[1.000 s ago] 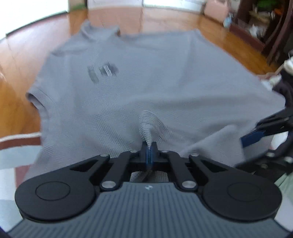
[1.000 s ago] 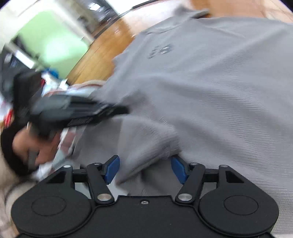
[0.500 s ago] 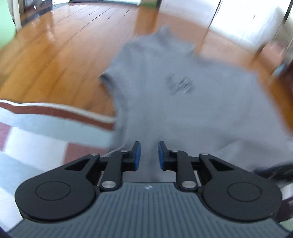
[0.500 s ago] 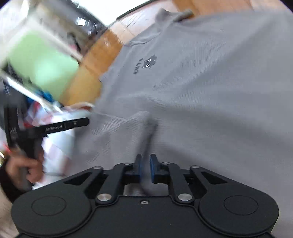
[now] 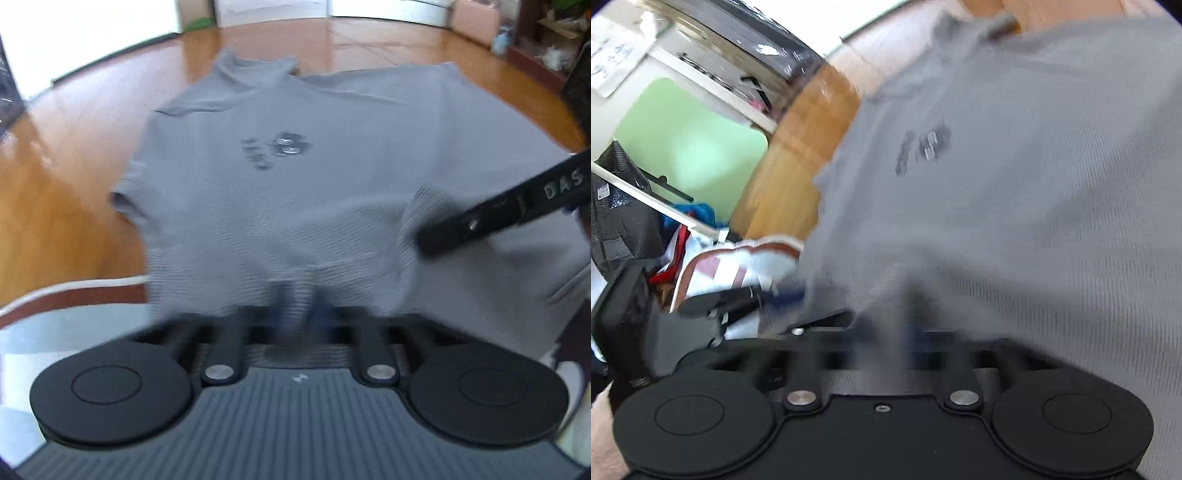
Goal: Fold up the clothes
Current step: 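Grasp the shirt hem with the right gripper while the left gripper grasps the hem, then release the grey shirt with both grippers and spread it flat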
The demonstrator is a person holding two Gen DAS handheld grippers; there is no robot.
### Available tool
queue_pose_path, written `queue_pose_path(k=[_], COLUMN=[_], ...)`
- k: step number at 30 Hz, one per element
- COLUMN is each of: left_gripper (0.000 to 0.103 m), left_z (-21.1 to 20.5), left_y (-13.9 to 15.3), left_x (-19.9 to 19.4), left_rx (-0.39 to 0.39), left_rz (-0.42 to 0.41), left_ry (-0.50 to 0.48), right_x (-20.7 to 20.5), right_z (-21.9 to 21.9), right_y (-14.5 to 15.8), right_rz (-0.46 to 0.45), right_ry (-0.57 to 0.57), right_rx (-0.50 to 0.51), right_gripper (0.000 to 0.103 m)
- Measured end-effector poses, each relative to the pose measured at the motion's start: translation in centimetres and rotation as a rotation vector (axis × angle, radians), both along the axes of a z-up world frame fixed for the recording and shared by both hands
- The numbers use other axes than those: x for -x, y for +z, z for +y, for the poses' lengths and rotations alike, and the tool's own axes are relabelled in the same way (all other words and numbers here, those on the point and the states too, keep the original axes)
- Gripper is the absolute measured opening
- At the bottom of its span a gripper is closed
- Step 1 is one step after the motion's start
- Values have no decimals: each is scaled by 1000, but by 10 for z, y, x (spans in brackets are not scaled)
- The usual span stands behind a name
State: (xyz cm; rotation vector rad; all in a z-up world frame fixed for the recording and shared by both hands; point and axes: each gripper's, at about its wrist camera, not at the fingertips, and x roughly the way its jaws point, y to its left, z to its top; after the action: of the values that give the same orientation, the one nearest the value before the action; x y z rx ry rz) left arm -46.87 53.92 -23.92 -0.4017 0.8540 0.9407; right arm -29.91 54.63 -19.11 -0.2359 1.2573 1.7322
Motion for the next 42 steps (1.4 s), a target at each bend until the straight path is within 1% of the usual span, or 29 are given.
queue_pose_path(k=[1, 3, 4, 5, 6, 7, 8, 9, 10, 11, 12, 14, 15, 16, 17, 19, 21, 22, 23, 24, 25, 26, 27, 30, 32, 35, 36, 39, 42], left_gripper=[4, 4, 5, 10, 10, 23, 39, 41, 41, 41, 41, 44, 47, 53, 56, 56, 56, 63, 63, 63, 63, 63, 64, 66, 70, 78, 78, 79, 80], left_z=[-1, -5, -5, -5, -3, 1, 7, 12, 14, 17, 16, 16, 18, 20, 21, 20, 15, 14, 13, 13, 13, 13, 12, 11, 8, 0, -3, -4, 2], left_y=[2, 11, 14, 17, 15, 10, 5, 1, 1, 2, 6, 14, 13, 12, 10, 5, -2, -5, -2, 1, 5, 9, 13, 21, 26, 36, 40, 49, 58], left_x=[2, 10, 12, 13, 12, 12, 16, 19, 25, 30, 33, 38, 37, 36, 35, 26, 15, 13, 15, 19, 22, 26, 29, 36, 34, 30, 30, 37, 42], left_rx=[-23, -39, -53, -68, -76, -57, -14, 28, 44, 60, 65, 75, 84, 93, 101, 95, 53, 27, 2, 0, -3, -4, 16, 71, 69, 13, -1, 19, 33], left_rz=[16, -36, -32, -26, 8, 39, 51, 60, 33, 6, -15, -56, -65, -74, -81, -32, 103, 172, 181, 174, 166, 157, 125, 45, 42, 60, 57, -28, -78], left_ry=[26, 59, 72, 85, 105, 127, 152, 175, 190, 204, 208, 215, 203, 190, 177, 142, 139, 153, 164, 174, 183, 192, 193, 199, 197, 191, 190, 191, 178], right_x=[2, 8, 12, 21, 30, 32, 35, 35, 35, 35, 29, 18, 14, 9, 6, 11, 21, 26, 28, 31, 31, 29, 28, 27, 32, 37, 37, 34, 25], right_z=[-2, -8, -9, -10, -6, -8, -9, -10, -11, -13, -19, -30, -36, -41, -46, -51, -53, -54, -55, -57, -60, -63, -66, -67, -68, -72, -73, -70, -59], right_y=[5, 15, 18, 20, 19, 17, 15, 15, 15, 15, 18, 25, 25, 26, 26, 21, 16, 14, 16, 17, 21, 26, 31, 39, 43, 51, 53, 62, 76], right_rz=[-32, -102, -145, -227, -310, -390, -464, -497, -529, -551, -508, -418, -358, -297, -249, -316, -440, -499, -556, -610, -639, -627, -611, -500, -479, -465, -458, -421, -364], right_ry=[-7, -5, 3, 19, 28, 38, 45, 33, 20, 6, -14, -50, -49, -47, -44, -22, -11, -15, -41, -70, -107, -130, -151, -147, -141, -129, -125, -104, -71], right_rx=[-44, -110, -128, -133, -121, -94, -69, -50, -31, -15, -18, -22, -23, -24, -23, -6, 4, 6, -1, -8, -22, -35, -47, -44, -43, -48, -50, -46, -23], right_gripper=[6, 6, 6, 6, 6, 9, 13, 17, 29, 34, 36, 36, 36, 36, 36, 36, 36, 36, 36, 36, 36, 36, 36, 37, 37, 39, 40, 44, 45])
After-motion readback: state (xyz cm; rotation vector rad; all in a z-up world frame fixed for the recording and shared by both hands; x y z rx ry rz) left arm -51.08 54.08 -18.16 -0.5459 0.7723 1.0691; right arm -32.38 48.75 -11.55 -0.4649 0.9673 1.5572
